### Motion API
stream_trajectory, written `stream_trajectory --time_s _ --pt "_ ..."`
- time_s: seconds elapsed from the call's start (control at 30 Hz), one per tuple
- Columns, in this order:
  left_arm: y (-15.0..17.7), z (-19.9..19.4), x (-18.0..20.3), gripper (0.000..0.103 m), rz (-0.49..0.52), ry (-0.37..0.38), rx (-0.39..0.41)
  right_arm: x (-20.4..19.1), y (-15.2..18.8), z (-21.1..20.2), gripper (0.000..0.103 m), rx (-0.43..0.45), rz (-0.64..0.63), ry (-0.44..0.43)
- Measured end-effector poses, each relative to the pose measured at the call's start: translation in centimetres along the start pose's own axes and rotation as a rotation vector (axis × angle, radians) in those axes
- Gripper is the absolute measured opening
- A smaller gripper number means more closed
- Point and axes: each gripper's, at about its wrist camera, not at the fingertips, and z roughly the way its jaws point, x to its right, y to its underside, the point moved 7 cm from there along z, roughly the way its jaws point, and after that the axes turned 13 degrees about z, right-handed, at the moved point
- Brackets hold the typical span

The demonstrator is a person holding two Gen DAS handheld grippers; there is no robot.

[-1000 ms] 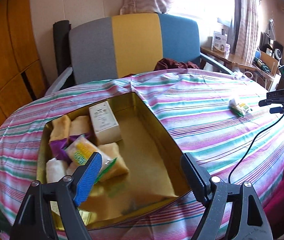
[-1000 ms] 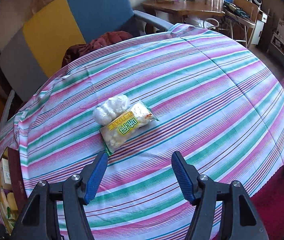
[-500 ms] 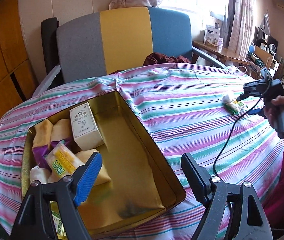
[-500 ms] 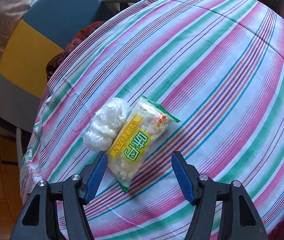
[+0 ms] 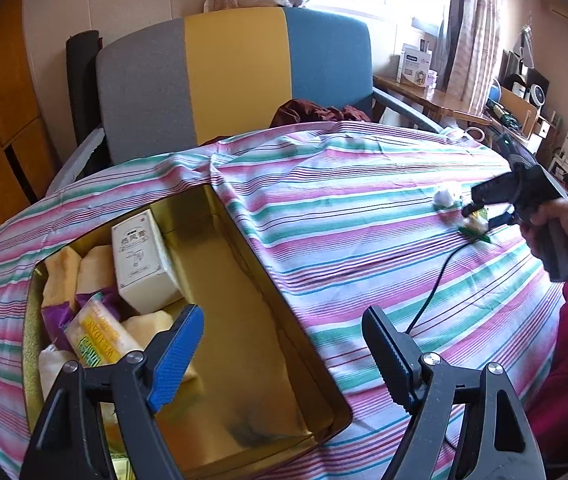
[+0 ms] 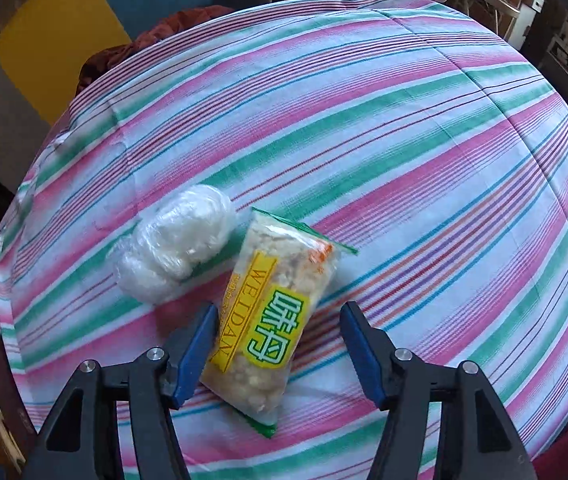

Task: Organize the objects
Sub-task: 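Grasp the second WEIDAN cracker pack with the right gripper, then grasp the plastic-wrapped white bundle with the left gripper while the right gripper holds the WEIDAN pack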

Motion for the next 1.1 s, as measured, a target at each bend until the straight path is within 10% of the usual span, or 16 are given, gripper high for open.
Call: stream_trajectory --time_s 0.2,1.1 --pt "-2.4 1.0 2.1 0.082 0.037 0.049 0.006 3.0 1.1 -1.1 0.049 0.013 -0.057 0.034" --pt "-17.6 17.3 19.7 0.074 0.362 0.253 -0.058 3.4 2.0 -1.3 0.05 0.037 -0.117 0.023"
